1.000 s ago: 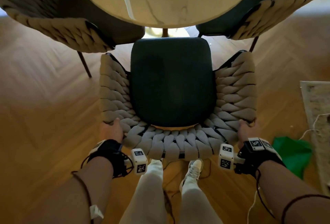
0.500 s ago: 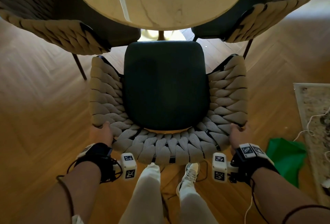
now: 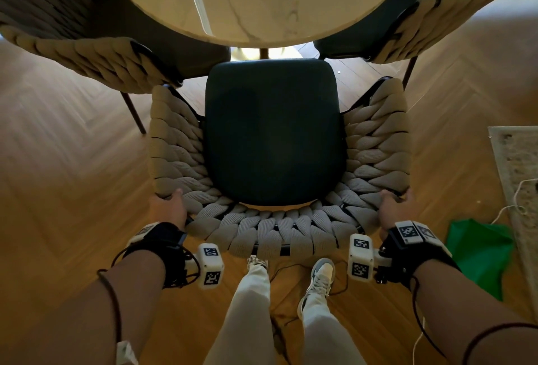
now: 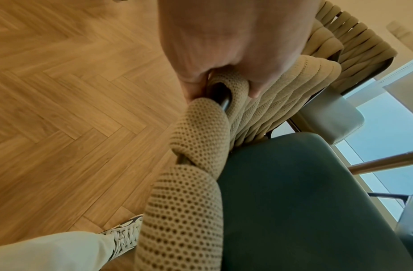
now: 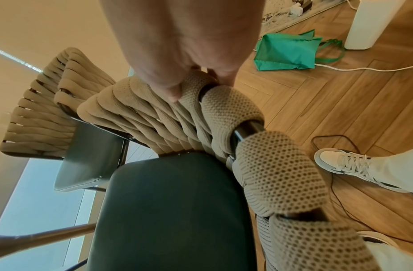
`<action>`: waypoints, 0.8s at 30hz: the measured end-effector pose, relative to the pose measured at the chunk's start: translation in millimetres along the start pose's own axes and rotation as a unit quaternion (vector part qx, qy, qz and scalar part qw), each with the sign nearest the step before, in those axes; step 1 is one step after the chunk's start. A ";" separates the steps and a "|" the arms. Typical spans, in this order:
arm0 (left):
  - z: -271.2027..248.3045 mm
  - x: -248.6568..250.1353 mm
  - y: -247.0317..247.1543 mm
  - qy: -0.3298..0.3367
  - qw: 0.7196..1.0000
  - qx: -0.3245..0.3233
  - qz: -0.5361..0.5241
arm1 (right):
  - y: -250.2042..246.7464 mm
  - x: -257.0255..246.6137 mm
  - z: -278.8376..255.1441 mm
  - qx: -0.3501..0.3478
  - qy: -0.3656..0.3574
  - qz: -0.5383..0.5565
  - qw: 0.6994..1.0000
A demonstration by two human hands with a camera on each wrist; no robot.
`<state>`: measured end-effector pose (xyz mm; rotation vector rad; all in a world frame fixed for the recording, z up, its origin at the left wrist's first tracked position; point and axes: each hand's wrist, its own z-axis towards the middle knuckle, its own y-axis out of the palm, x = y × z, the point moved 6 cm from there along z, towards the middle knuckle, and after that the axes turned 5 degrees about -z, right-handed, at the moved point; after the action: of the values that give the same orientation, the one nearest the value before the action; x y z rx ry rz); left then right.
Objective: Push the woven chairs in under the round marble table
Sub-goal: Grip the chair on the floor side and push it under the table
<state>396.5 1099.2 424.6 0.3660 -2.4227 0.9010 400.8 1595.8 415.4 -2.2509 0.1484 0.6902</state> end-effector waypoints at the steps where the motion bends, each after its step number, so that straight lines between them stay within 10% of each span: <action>1: -0.2 1.7 1.0 0.001 1.000 0.000 0.003 | -0.2 -1.6 1.3 0.000 0.000 -0.001 1.000; 24: 1.5 9.3 5.4 0.007 0.999 -0.007 0.040 | -5.6 -20.4 0.2 -0.008 -0.005 -0.017 1.000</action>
<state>386.0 1101.6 426.1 0.2580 -2.4440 0.9179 385.2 1597.7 429.6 -2.2596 0.1007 0.6870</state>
